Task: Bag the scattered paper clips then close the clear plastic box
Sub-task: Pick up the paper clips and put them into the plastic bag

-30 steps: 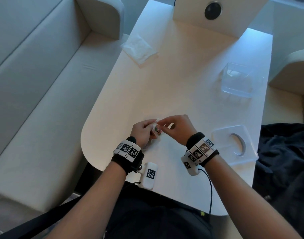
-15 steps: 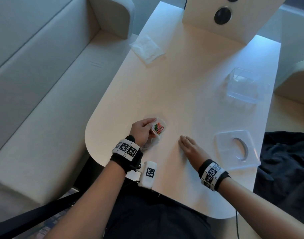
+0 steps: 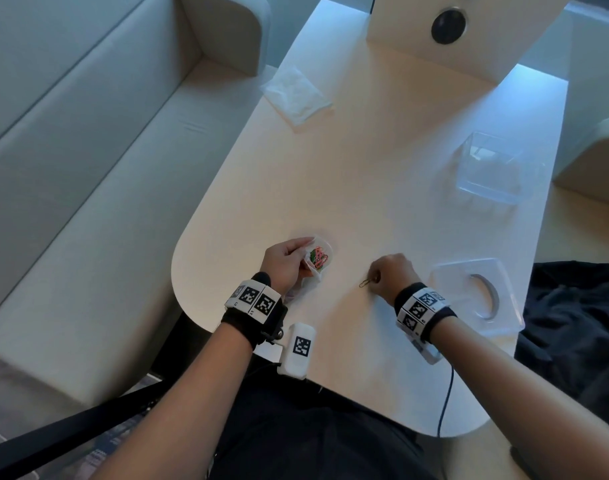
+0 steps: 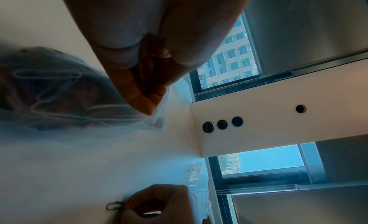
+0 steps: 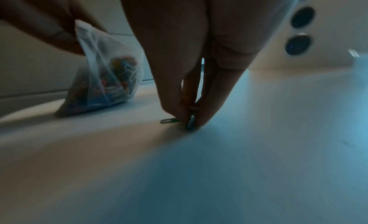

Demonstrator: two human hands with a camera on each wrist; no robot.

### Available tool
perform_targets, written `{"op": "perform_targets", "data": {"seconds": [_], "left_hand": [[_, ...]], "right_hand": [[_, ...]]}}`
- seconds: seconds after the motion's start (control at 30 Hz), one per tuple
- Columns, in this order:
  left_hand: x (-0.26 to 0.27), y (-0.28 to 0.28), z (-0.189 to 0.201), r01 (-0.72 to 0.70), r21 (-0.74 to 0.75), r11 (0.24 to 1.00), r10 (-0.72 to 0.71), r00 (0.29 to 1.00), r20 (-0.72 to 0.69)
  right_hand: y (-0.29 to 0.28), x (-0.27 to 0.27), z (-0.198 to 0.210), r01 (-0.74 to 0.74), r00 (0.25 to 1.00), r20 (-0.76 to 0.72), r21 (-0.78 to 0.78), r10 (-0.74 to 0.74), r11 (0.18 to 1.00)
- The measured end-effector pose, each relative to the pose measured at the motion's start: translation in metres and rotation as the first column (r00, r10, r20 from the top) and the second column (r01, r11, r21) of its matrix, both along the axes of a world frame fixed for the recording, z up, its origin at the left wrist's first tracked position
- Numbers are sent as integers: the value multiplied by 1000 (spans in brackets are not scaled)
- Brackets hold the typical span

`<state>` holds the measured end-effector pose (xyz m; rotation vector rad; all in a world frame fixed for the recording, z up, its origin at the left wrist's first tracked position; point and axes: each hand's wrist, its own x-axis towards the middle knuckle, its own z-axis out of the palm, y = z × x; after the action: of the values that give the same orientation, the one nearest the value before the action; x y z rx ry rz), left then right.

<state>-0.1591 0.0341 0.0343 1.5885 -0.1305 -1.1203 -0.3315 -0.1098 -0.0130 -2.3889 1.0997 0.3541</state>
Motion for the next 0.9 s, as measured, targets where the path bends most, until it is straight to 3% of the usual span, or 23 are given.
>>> {"op": "perform_targets", "data": {"seconds": [0.13,0.2,0.27,0.3,0.4,0.5,0.73,0.9], "left_hand": [[0,-1,1,15,3,1000,-15,1000,9],[1,-1,2,25,7,1000,-25,1000,17],[2,-1,2,28,8,1000,-28,999,21],[3,-1,1,29,8,1000,-30,999,24],[4,0,-2,36,10,999,-37,999,31],[4,-1,-2,38,16,999,-38,999,17],[8,0,-7,51,12,999,-51,999,4],[8,0,-6,62,30,998,-62,998,14]], "right_hand": [[-20,5,4,200,980,6,78,-201,977],[-34,-1,10,365,917,86,215,-389,906],[-41,-7,13,407,873,153,299,-464,863],[-40,-7,14,350,898,171,285,-406,892],[-21,-2,7,36,992,110,152,-53,988],[-9,2,-3,-202,979,44,55,200,978],[-13,9,-5,-346,930,-106,74,353,935],[-23,3,-7,-301,943,-125,84,310,950]]}}
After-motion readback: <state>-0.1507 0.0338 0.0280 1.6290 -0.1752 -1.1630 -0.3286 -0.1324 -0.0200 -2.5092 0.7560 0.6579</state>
